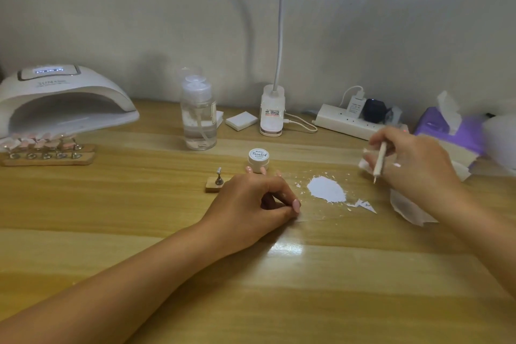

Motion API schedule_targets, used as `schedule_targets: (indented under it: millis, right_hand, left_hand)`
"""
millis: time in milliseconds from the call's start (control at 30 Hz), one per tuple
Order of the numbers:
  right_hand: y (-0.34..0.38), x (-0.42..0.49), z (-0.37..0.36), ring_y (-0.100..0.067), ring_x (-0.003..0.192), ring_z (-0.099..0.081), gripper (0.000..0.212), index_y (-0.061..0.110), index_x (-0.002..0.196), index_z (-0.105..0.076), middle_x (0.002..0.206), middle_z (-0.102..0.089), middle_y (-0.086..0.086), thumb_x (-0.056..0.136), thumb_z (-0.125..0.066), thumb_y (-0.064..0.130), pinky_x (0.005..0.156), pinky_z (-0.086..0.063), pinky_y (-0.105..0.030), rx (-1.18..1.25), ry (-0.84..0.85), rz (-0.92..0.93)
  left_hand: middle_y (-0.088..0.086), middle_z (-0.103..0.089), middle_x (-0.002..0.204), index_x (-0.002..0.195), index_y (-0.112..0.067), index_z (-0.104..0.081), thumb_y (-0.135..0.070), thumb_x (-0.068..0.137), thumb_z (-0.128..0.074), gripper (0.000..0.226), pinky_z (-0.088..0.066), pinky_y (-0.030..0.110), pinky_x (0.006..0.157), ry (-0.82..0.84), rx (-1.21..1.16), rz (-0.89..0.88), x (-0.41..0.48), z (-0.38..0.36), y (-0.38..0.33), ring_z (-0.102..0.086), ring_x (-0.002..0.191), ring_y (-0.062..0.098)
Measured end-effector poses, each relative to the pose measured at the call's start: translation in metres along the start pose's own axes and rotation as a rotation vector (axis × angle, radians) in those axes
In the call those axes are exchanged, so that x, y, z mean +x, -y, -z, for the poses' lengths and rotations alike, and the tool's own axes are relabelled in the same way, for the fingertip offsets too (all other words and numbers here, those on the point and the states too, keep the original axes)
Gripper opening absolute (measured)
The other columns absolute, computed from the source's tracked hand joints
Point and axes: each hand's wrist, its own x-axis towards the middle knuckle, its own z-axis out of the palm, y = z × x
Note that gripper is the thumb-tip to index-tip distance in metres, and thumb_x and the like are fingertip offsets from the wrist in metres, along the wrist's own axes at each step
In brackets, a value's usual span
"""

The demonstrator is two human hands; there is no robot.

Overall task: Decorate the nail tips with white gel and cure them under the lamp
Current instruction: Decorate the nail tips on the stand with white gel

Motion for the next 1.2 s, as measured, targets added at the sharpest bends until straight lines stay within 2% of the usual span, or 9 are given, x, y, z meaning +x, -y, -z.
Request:
schedule_targets:
  millis: [100,200,333,400,567,733,933,1067,1200]
  right_hand:
    - [-0.007,0.002,-0.001,-0.022,0.089,-0.059,0.03,0.022,0.113,-0.065,0.093,-0.065,0.005,0.096,-0.06,0.047,0.076,-0.041,-0.036,0.011,-0.065,-0.093]
    - [0.004,-0.009,0.002,-0.008,0.066,-0.055,0.041,0.023,0.091,-0.067,0.077,-0.068,0.009,0.098,-0.047,0.058,0.063,-0.041,-0.032,0.345,-0.276,-0.085]
    - [0.035,-0.036,-0.009,-0.006,0.044,-0.046,0.038,0.02,0.089,-0.069,0.058,-0.063,0.004,0.104,-0.042,0.042,0.041,-0.038,-0.017,0.919,-0.072,-0.361]
    - [0.042,-0.054,-0.018,-0.006,0.044,-0.048,0.012,0.021,0.097,-0.056,0.062,-0.067,0.002,0.1,-0.052,0.032,0.04,-0.036,-0.017,0.854,-0.009,-0.32]
    - [0.045,-0.066,-0.026,-0.005,0.043,-0.054,0.026,0.015,0.069,-0.047,0.056,-0.067,-0.006,0.085,-0.068,0.016,0.043,-0.04,-0.024,0.743,-0.011,-0.316]
    - [0.047,-0.064,-0.027,-0.006,0.047,-0.059,0.025,0.01,0.075,-0.049,0.058,-0.07,-0.001,0.087,-0.067,0.024,0.051,-0.045,-0.024,0.65,0.063,-0.317]
    - [0.044,-0.064,-0.028,-0.004,0.048,-0.06,0.025,0.011,0.074,-0.05,0.057,-0.07,-0.001,0.087,-0.067,0.023,0.051,-0.043,-0.023,0.633,0.027,-0.325]
    - [0.044,-0.065,-0.026,-0.007,0.043,-0.057,0.023,0.012,0.071,-0.048,0.057,-0.07,-0.002,0.087,-0.065,0.017,0.044,-0.041,-0.023,0.67,-0.001,-0.342]
    - [0.056,-0.07,-0.017,-0.012,0.046,-0.06,0.023,0.019,0.084,-0.051,0.073,-0.075,0.002,0.097,-0.064,0.034,0.043,-0.044,-0.025,0.764,-0.169,-0.233]
  left_hand:
    - [-0.037,-0.058,0.06,0.076,-0.031,-0.07,-0.014,0.081,-0.077,0.02,-0.021,-0.009,0.082,0.002,0.012,-0.013,0.001,0.0,0.001,-0.056,0.056,-0.008]
    - [-0.036,-0.059,0.06,0.076,-0.031,-0.069,-0.014,0.082,-0.076,0.02,-0.016,-0.011,0.086,-0.002,0.013,-0.008,0.002,0.0,0.001,-0.057,0.056,-0.005]
    - [-0.034,-0.059,0.061,0.076,-0.028,-0.071,-0.014,0.082,-0.076,0.016,-0.02,-0.004,0.092,0.008,0.013,-0.008,0.002,0.0,0.0,-0.056,0.055,-0.005]
    - [-0.034,-0.058,0.061,0.076,-0.027,-0.071,-0.013,0.082,-0.075,0.016,-0.021,-0.003,0.092,0.014,0.015,-0.011,0.001,0.0,-0.001,-0.055,0.054,-0.005]
    - [-0.036,-0.057,0.06,0.076,-0.03,-0.069,-0.012,0.082,-0.075,0.02,-0.014,-0.007,0.094,0.01,0.028,-0.01,0.002,0.0,0.001,-0.057,0.055,-0.004]
    - [-0.037,-0.058,0.061,0.078,-0.029,-0.071,-0.014,0.082,-0.075,0.016,-0.015,-0.004,0.099,0.017,0.044,-0.003,0.003,0.0,0.0,-0.07,0.075,0.007]
    - [-0.032,-0.059,0.06,0.077,-0.028,-0.071,-0.011,0.082,-0.075,0.019,-0.012,0.012,0.116,0.004,0.0,0.025,0.002,-0.001,0.0,-0.059,0.055,0.003]
    - [-0.033,-0.06,0.061,0.076,-0.031,-0.07,-0.012,0.083,-0.075,0.02,-0.027,0.015,0.107,0.011,-0.011,0.017,0.002,-0.001,-0.001,-0.056,0.053,-0.003]
    - [-0.035,-0.061,0.063,0.076,-0.034,-0.069,-0.015,0.083,-0.075,0.021,-0.029,0.003,0.095,0.021,0.007,0.008,0.002,-0.001,-0.001,-0.058,0.057,-0.004]
